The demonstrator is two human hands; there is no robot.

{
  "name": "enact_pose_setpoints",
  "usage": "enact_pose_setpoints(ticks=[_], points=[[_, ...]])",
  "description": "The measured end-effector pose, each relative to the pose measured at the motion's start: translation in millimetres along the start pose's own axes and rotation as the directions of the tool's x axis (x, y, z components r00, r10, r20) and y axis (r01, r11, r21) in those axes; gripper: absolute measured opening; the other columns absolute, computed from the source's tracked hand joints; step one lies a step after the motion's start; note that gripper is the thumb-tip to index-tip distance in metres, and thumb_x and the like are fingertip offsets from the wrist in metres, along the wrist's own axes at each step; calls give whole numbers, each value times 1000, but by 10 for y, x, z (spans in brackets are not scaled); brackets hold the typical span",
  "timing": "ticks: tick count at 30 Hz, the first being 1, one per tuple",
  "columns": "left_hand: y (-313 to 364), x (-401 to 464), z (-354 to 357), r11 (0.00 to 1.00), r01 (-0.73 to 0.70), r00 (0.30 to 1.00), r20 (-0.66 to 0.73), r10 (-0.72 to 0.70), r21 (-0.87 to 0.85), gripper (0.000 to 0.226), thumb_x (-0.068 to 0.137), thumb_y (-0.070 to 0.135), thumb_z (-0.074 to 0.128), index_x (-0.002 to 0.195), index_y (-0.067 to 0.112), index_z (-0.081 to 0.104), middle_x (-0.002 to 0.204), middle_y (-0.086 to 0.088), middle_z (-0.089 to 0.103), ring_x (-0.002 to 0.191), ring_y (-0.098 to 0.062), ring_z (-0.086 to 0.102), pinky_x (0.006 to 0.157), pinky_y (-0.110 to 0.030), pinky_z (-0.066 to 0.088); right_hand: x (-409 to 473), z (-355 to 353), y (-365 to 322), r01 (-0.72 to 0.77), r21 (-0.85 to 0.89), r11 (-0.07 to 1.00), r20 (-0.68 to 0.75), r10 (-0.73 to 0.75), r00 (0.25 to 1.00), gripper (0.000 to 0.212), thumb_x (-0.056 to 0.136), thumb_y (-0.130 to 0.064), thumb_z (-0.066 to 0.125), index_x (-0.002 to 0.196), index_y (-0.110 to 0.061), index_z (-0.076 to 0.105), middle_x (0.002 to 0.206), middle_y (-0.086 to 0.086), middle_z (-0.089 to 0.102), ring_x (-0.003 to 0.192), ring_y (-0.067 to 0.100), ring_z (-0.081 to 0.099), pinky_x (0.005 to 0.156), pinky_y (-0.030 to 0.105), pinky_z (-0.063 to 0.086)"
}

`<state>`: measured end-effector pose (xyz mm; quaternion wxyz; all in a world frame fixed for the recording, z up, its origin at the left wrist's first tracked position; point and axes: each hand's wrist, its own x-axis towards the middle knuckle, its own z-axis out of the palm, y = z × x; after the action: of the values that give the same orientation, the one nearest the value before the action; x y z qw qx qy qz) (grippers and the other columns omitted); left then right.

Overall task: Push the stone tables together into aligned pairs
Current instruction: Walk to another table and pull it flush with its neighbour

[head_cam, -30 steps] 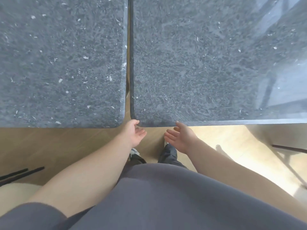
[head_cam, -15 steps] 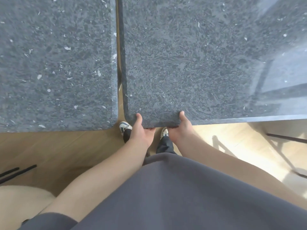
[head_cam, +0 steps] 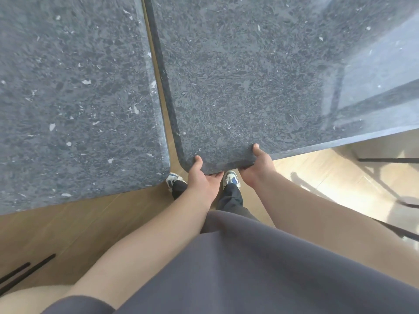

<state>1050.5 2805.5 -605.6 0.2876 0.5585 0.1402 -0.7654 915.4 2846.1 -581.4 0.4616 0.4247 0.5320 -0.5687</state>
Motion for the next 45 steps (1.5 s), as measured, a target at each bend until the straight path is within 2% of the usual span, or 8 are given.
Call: enact_pose_setpoints(ticks=[13,20,25,30,35,38,42,45], points=[[338,9,-30,999,24,1000,-17,-23,41,45,99,35,59,134,7,54,129,-20,61,120,-40,58,109,-56,42,-17,187,218,30,-14,999,4,-30,1000,43,91,-24,72,126,-5,57,118,13,69,106,32,68,98,49,54],[359,-36,3,999,35,999,-28,-34,27,41,99,31,60,129,4,57,125,-21,65,116,-42,62,107,-57,44,23,175,176,-34,-8,999,-30,34,999,46,85,-28,77,122,-7,61,116,11,70,102,32,71,96,45,56],[336,-65,22,999,26,999,-47,-25,26,40,98,31,61,127,3,58,124,-21,65,116,-41,62,108,-55,44,35,150,131,-67,8,998,10,67,998,43,88,-25,74,123,-5,62,117,14,71,103,34,71,95,47,56],[302,-82,27,1000,-1,998,-65,1,4,40,97,31,63,126,3,58,125,-21,64,115,-40,62,108,-55,45,18,108,31,-108,-94,990,28,111,993,43,92,-27,70,125,-4,59,119,16,69,106,33,69,89,44,57],[255,-111,59,1000,-32,996,-84,31,0,37,98,32,62,123,4,58,124,-20,64,116,-38,62,107,-54,46,-11,44,-135,-190,-256,948,64,212,975,56,92,-32,69,135,-2,50,136,16,59,127,32,57,112,45,42],[242,-177,23,999,-50,994,-96,50,1,32,101,20,55,129,3,54,126,-22,61,117,-39,60,108,-53,44,-97,31,-200,-186,-333,924,56,216,975,49,97,-27,63,135,-2,44,145,21,49,136,34,49,116,46,36],[230,-348,-70,995,-54,993,-102,63,85,35,103,17,47,132,-2,51,130,-21,60,120,-34,58,112,-47,42,-193,-19,-176,-138,-446,885,86,195,977,47,101,-18,53,143,-1,41,147,21,47,133,34,51,113,44,41],[204,-508,-133,985,-93,988,-110,109,145,33,106,17,40,130,-4,49,134,-21,56,124,-33,55,108,-45,44,-322,-54,-133,-85,-515,853,96,156,983,45,101,-11,48,144,-2,39,148,24,42,132,37,52,109,47,45]])
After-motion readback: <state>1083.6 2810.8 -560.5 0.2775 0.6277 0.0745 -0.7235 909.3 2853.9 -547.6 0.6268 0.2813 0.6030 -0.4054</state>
